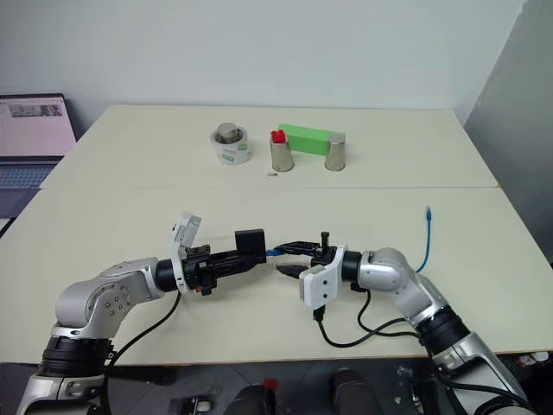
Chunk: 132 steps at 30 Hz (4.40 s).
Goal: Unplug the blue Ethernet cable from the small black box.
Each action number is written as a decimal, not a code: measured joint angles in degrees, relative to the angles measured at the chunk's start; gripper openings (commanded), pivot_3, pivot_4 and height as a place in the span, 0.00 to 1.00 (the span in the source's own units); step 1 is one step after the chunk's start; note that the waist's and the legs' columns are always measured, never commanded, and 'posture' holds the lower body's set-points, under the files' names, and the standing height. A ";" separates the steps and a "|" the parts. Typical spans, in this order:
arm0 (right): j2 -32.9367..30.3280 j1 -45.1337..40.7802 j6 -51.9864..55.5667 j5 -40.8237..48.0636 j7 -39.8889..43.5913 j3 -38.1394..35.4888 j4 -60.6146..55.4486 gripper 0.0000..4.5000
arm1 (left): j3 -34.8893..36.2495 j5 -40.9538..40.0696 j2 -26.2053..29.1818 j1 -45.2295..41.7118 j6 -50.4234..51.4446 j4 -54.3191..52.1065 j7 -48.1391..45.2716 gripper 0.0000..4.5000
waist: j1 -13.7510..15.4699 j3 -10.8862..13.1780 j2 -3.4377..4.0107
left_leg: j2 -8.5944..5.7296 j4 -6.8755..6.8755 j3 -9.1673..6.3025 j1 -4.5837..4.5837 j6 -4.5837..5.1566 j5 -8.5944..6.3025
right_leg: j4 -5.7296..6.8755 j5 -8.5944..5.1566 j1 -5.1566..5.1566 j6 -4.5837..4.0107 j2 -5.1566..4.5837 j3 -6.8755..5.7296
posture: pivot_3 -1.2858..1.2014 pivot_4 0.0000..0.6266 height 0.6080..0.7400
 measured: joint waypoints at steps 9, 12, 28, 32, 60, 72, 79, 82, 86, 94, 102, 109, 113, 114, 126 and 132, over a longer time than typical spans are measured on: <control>-3.17 7.22 51.34 37.65 10.10 -7.54 -22.66 0.73 | -4.27 3.81 0.81 -0.71 -7.40 -0.07 -8.21 0.18 | 0.21 0.00 0.00 | 0.03 0.02 -0.09 0.03 0.01 0.00 | 0.02 -0.07 0.06 0.09 0.01 -0.05 | 0.52 0.24 1.00; -1.20 6.02 64.44 47.01 7.59 -11.01 -25.53 0.73 | -5.43 4.01 1.46 -1.51 -8.67 -0.07 -11.34 0.18 | 0.17 0.00 0.01 | 0.04 0.02 -0.11 0.09 0.02 0.00 | 0.02 -0.07 0.12 0.09 0.06 -0.09 | 0.52 0.24 1.00; 1.20 2.51 83.89 56.92 6.90 -13.31 -25.20 0.73 | -6.75 4.32 1.58 -2.36 -10.17 -0.09 -14.70 0.18 | 0.02 0.00 0.02 | 0.04 -0.01 -0.06 -0.02 0.03 -0.01 | -0.10 -0.09 0.05 0.12 0.06 -0.08 | 0.52 0.24 1.00; 1.68 2.17 84.01 56.59 7.26 -13.21 -25.08 0.73 | -6.75 4.33 1.46 -2.36 -10.17 -0.14 -14.56 0.18 | -0.01 0.00 0.01 | 0.04 -0.01 -0.06 -0.02 0.03 -0.01 | -0.11 -0.09 0.03 0.12 0.06 -0.08 | 0.52 0.24 1.00; 0.86 -0.35 82.88 52.10 12.99 -10.46 -20.87 0.16 | -8.20 6.00 1.06 -2.16 -12.48 -1.71 -15.28 0.18 | -0.02 0.00 0.01 | 0.04 -0.01 -0.05 -0.16 0.03 -0.01 | -0.10 -0.08 -0.10 0.13 0.06 -0.08 | 0.52 0.24 1.00; 0.30 -0.59 82.79 51.86 14.91 -10.34 -20.59 0.16 | -8.54 6.17 1.05 -2.20 -13.17 -1.64 -16.00 0.18 | -0.02 0.00 0.01 | 0.04 -0.01 -0.06 -0.16 0.03 -0.01 | -0.10 -0.08 -0.10 0.13 0.06 -0.09 | 0.52 0.24 1.00; 0.21 -0.84 82.90 51.87 15.05 -10.38 -20.57 0.40 | -8.54 6.19 1.04 -2.29 -13.32 -1.56 -15.75 0.18 | -0.02 0.00 0.02 | 0.04 -0.01 -0.06 -0.16 0.03 -0.01 | -0.10 -0.09 -0.10 0.13 0.06 -0.09 | 0.52 0.24 1.00; 0.20 -0.84 83.10 51.91 15.04 -10.38 -20.57 0.54 | -8.53 6.37 1.04 -2.28 -13.32 -1.33 -15.43 0.18 | -0.02 0.00 0.01 | 0.04 -0.01 -0.06 -0.16 0.03 -0.01 | -0.10 -0.09 -0.10 0.13 0.06 -0.09 | 0.52 0.24 1.00; -0.55 -0.76 84.14 52.02 15.05 -10.40 -20.58 0.55 | -8.53 6.41 1.04 -2.28 -13.33 -1.33 -15.11 0.18 | -0.01 0.00 0.02 | 0.04 -0.01 -0.06 -0.17 0.03 -0.01 | -0.10 -0.08 -0.10 0.13 0.06 -0.09 | 0.52 0.24 1.00; -0.88 -0.49 84.85 52.01 14.94 -10.95 -19.76 0.55 | -8.52 6.41 1.04 -2.28 -13.37 -1.33 -14.72 0.18 | -0.02 0.00 0.01 | 0.04 -0.01 -0.06 -0.17 0.03 -0.01 | -0.10 -0.08 -0.10 0.13 0.06 -0.09 | 0.52 0.24 1.00; -0.72 -0.75 84.87 52.00 14.98 -10.98 -18.26 0.55 | -8.53 6.41 1.04 -2.26 -13.40 -1.34 -14.64 0.18 | -0.02 0.00 0.01 | 0.04 -0.01 -0.05 -0.17 0.03 -0.01 | -0.10 -0.08 -0.10 0.13 0.06 -0.09 | 0.52 0.24 1.00; -0.29 -1.24 84.87 51.97 15.00 -10.98 -17.40 0.22 | -8.53 6.46 1.05 -2.11 -13.53 -1.35 -14.62 0.18 | -0.02 0.00 0.01 | 0.04 -0.01 -0.06 -0.17 0.03 -0.01 | -0.10 -0.08 -0.10 0.13 0.06 -0.09 | 0.52 0.24 1.00; -0.26 -1.27 84.87 51.97 15.69 -10.85 -17.36 0.04 | -8.41 6.59 1.19 -2.06 -13.63 -1.35 -14.53 0.18 | -0.02 0.00 0.01 | 0.04 -0.01 -0.06 -0.17 0.03 -0.01 | -0.10 -0.08 -0.11 0.13 0.06 -0.09 | 0.52 0.24 1.00; -0.28 -1.28 84.87 51.93 15.94 -10.81 -17.36 0.00 | -8.40 6.58 1.22 -2.03 -13.65 -1.35 -14.61 0.18 | -0.03 0.00 0.02 | 0.04 0.00 -0.06 -0.17 0.03 -0.01 | -0.10 -0.08 -0.10 0.13 0.06 -0.09 | 0.52 0.24 1.00; -0.76 -1.74 85.01 51.85 17.00 -10.13 -17.33 0.00 | -8.48 6.80 1.23 -1.45 -14.78 -1.37 -15.30 0.18 | -0.02 0.00 0.02 | 0.04 0.00 -0.06 -0.17 0.03 -0.01 | -0.10 -0.08 -0.11 0.13 0.06 -0.09 | 0.52 0.24 1.00; -2.89 -1.74 84.54 51.78 19.03 -9.85 -17.81 0.37 | -9.06 7.74 1.23 -1.34 -14.98 -1.33 -15.78 0.18 | -0.02 0.00 0.01 | 0.04 0.00 -0.06 -0.18 0.03 -0.01 | -0.11 -0.08 -0.11 0.13 0.06 -0.09 | 0.52 0.24 1.00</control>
